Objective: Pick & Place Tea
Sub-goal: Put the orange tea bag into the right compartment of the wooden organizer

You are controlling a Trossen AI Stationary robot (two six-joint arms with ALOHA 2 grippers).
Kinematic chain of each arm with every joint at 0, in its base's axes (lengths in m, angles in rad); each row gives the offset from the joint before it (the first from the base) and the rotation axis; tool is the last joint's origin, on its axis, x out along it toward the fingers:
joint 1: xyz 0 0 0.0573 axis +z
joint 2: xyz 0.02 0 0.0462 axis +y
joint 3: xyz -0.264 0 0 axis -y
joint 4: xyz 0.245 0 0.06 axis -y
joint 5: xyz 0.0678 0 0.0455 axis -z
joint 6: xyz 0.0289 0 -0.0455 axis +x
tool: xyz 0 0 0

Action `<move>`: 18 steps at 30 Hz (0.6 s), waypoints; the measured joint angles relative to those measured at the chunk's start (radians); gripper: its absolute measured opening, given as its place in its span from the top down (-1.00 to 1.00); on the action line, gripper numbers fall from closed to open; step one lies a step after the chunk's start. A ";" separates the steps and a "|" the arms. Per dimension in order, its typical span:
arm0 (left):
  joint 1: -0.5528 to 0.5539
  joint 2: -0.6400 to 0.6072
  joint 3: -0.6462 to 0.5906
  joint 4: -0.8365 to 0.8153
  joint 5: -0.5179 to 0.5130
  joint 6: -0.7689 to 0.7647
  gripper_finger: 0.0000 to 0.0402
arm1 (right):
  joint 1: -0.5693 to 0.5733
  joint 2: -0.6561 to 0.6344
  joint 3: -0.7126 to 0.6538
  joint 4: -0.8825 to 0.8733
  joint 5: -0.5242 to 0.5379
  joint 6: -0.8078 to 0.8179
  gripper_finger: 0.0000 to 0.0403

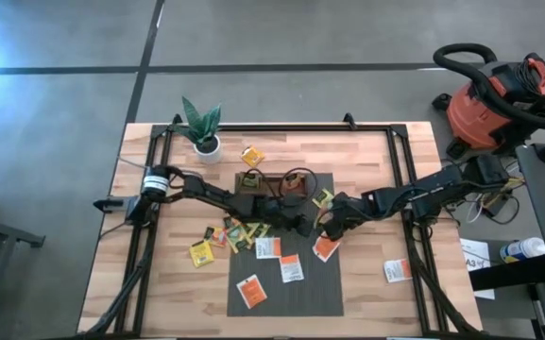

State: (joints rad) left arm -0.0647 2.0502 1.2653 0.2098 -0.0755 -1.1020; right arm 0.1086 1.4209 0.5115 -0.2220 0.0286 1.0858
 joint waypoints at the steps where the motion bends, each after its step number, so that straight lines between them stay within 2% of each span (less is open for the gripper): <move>1: 0.000 0.000 0.001 -0.001 -0.011 -0.003 0.33 | 0.001 0.001 0.005 0.012 -0.004 -0.019 0.79; 11: 0.000 0.005 0.006 -0.012 -0.071 -0.006 0.33 | -0.001 0.010 0.050 0.024 -0.006 -0.062 0.79; 18: -0.002 0.019 0.004 -0.032 -0.074 -0.033 0.33 | -0.002 0.009 0.050 0.025 -0.006 -0.063 0.79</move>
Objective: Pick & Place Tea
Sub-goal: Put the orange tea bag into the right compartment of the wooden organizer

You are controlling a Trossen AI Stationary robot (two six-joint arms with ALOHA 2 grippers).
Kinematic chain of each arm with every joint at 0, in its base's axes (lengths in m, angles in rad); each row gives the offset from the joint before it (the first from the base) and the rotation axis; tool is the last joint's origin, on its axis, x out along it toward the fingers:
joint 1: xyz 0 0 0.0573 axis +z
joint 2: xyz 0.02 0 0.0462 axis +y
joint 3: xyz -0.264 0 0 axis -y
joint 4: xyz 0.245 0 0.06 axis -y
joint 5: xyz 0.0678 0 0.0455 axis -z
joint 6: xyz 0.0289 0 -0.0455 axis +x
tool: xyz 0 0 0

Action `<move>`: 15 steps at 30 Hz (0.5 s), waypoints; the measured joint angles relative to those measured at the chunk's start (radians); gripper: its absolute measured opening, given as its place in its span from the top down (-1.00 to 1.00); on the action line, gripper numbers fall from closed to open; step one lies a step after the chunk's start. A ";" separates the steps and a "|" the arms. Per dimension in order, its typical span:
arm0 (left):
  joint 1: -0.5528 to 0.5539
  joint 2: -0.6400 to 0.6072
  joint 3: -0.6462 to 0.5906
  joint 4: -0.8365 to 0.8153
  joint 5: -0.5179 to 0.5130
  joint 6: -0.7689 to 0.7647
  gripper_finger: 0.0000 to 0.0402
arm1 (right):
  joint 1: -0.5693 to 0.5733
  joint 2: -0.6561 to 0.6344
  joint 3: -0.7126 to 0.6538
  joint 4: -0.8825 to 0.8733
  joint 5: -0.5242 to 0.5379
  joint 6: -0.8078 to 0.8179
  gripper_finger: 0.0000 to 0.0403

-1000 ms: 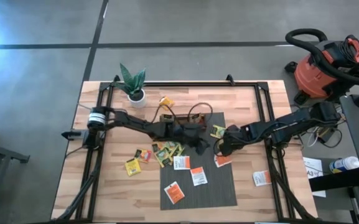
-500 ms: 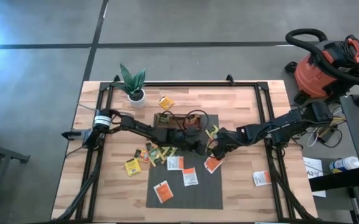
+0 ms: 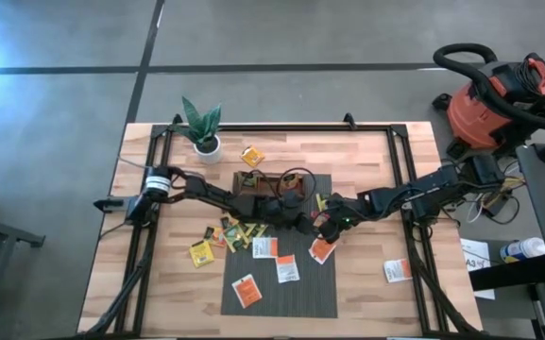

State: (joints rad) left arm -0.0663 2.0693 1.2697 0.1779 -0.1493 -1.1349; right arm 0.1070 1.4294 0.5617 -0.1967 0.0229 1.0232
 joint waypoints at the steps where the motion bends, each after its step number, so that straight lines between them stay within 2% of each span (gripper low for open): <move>1: -0.003 0.000 0.000 -0.002 0.000 -0.014 0.33 | 0.000 -0.001 0.000 0.000 0.001 0.002 0.79; 6: -0.025 0.003 0.001 0.007 -0.001 -0.029 0.33 | 0.004 -0.005 0.007 0.020 0.002 -0.031 0.79; 15: -0.030 0.053 0.002 0.031 -0.006 -0.112 0.33 | 0.004 0.089 0.013 0.040 -0.042 -0.048 0.79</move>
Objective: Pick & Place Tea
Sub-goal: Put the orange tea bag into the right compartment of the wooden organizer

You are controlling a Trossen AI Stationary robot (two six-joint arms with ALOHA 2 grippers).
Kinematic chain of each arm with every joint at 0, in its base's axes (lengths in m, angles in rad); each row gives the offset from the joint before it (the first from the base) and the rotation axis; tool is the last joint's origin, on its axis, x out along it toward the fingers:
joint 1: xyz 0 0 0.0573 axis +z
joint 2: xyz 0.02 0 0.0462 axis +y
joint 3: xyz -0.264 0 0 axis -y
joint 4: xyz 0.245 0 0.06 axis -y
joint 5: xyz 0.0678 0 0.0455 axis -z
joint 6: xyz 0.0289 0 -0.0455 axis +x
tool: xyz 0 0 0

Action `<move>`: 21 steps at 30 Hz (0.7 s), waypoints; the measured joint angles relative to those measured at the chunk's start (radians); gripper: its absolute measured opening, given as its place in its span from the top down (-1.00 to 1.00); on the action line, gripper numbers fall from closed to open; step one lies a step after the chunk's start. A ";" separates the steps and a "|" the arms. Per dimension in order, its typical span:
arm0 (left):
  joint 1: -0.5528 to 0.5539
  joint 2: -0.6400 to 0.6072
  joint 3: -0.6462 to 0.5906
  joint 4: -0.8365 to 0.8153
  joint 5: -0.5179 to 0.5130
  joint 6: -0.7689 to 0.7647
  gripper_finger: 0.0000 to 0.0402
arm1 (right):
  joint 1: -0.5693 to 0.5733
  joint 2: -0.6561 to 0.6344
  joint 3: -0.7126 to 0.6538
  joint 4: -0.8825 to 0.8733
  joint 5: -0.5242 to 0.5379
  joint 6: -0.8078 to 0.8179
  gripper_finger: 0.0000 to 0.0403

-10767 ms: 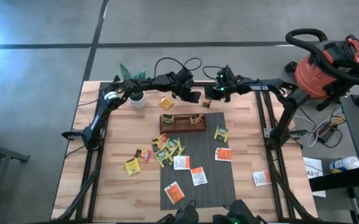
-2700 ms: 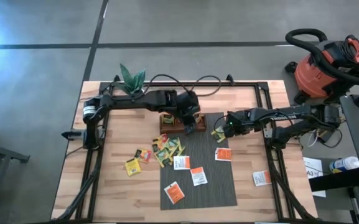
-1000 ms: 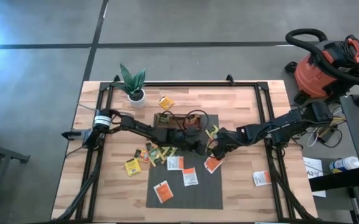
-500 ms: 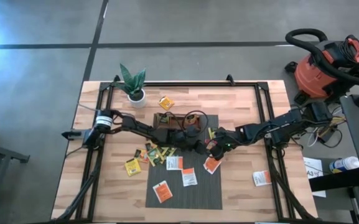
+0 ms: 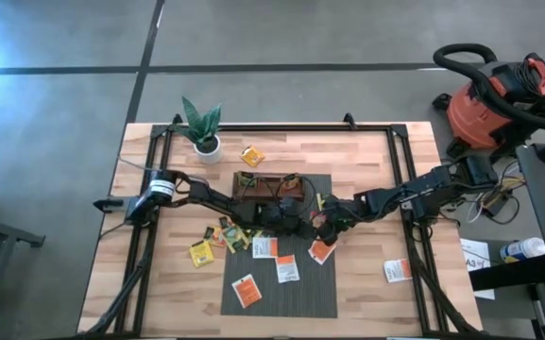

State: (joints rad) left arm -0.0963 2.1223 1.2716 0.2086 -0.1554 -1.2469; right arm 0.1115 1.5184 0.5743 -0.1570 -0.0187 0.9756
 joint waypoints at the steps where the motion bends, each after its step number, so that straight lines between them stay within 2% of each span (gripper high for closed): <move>1: 0.000 0.000 0.000 0.001 -0.001 0.001 0.33 | 0.001 0.003 0.000 0.002 -0.003 0.000 0.79; 10: 0.000 0.003 0.012 0.001 0.000 0.014 0.33 | -0.001 0.004 -0.006 0.106 -0.024 -0.008 0.79; 16: 0.000 0.003 0.012 0.009 0.002 0.017 0.34 | -0.002 0.006 0.004 0.106 -0.019 -0.008 0.79; 21: -0.002 0.005 0.019 0.010 0.044 0.052 0.48 | -0.008 0.006 0.010 0.108 -0.003 0.005 0.79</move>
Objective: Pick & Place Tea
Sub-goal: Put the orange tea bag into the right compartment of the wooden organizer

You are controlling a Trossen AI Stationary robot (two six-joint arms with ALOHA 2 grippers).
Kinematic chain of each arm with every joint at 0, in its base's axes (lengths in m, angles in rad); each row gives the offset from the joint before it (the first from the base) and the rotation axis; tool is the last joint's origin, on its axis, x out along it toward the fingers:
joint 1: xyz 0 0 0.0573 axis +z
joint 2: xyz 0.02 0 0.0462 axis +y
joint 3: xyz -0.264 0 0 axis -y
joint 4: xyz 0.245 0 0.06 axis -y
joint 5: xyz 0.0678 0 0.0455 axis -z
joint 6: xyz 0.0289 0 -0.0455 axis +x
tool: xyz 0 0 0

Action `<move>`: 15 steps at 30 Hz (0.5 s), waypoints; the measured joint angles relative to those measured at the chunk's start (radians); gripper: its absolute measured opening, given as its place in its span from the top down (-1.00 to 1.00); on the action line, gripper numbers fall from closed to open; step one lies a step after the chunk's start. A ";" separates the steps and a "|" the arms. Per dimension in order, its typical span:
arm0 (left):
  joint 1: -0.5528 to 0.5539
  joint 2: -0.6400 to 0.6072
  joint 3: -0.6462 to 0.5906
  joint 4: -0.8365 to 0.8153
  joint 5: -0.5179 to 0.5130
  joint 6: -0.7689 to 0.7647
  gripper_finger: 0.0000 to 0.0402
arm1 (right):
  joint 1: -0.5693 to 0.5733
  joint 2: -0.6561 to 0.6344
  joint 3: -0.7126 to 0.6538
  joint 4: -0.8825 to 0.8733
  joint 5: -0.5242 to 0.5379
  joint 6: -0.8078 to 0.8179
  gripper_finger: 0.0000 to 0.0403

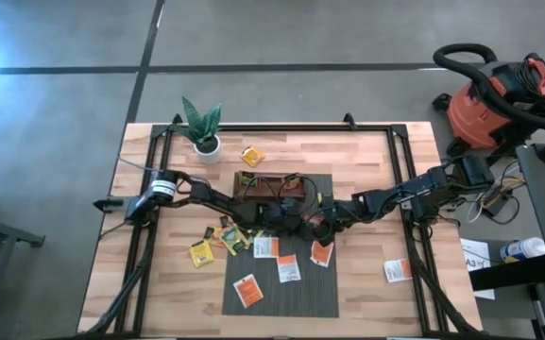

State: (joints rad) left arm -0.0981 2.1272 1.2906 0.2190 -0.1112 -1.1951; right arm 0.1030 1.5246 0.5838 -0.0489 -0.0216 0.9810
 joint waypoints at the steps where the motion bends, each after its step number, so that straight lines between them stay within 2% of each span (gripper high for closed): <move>1: -0.002 0.000 0.003 0.001 0.009 0.008 0.53 | -0.001 0.000 0.000 0.000 0.006 0.000 0.79; 8: -0.007 0.001 0.049 -0.058 0.019 0.091 0.95 | -0.001 -0.008 0.000 0.002 0.021 -0.035 0.79; 15: -0.007 -0.054 0.159 -0.316 -0.060 0.267 0.99 | -0.001 -0.134 0.000 -0.030 0.026 -0.146 0.79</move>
State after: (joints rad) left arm -0.1047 2.0736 1.4501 -0.0973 -0.1707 -0.9277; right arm 0.1020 1.3906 0.5835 -0.0792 0.0043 0.8350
